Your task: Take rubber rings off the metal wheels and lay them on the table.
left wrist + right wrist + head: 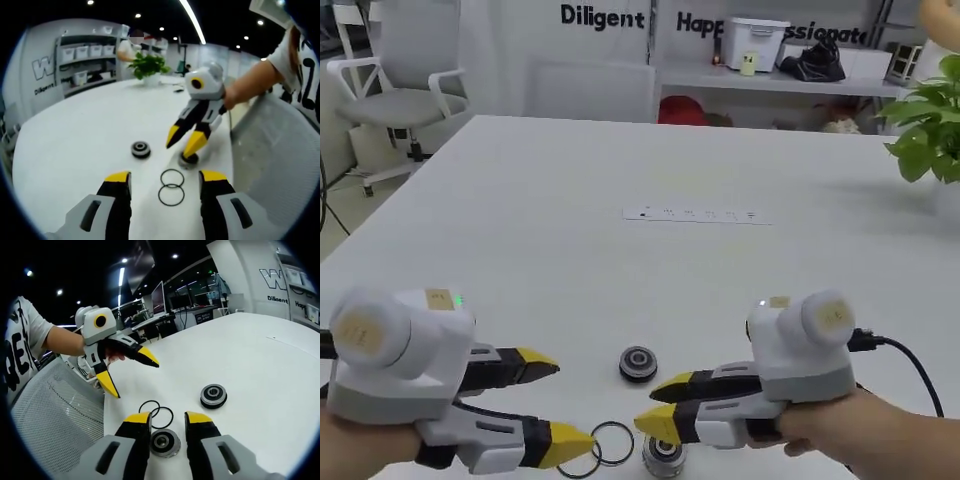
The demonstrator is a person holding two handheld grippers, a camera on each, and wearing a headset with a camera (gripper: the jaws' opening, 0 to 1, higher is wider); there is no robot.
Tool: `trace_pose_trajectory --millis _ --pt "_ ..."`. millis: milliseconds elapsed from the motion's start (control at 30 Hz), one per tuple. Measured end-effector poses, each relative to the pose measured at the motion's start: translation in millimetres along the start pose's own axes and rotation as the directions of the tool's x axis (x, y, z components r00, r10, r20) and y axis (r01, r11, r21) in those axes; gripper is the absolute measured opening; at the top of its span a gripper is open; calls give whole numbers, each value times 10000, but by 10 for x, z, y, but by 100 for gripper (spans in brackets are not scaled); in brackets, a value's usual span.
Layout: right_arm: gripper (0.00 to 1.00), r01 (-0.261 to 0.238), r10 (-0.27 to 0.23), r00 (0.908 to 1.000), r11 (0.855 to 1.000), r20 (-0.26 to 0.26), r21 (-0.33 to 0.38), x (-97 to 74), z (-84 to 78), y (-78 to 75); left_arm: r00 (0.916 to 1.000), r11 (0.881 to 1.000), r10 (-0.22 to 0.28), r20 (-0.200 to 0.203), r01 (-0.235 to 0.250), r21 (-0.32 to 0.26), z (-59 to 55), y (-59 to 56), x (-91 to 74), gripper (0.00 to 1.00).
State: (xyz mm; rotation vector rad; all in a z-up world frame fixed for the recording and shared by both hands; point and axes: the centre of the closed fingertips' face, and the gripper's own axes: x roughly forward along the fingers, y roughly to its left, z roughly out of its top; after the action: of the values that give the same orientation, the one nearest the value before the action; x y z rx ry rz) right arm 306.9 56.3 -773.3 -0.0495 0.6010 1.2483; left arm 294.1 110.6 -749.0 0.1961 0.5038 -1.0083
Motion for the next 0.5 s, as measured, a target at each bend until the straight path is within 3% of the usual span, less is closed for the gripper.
trace_pose_trajectory --millis 500 --pt "26 399 -400 9990 9992 183 25 -59 41 -158 9998 9998 181 -16 -181 61 74 162 76 55"
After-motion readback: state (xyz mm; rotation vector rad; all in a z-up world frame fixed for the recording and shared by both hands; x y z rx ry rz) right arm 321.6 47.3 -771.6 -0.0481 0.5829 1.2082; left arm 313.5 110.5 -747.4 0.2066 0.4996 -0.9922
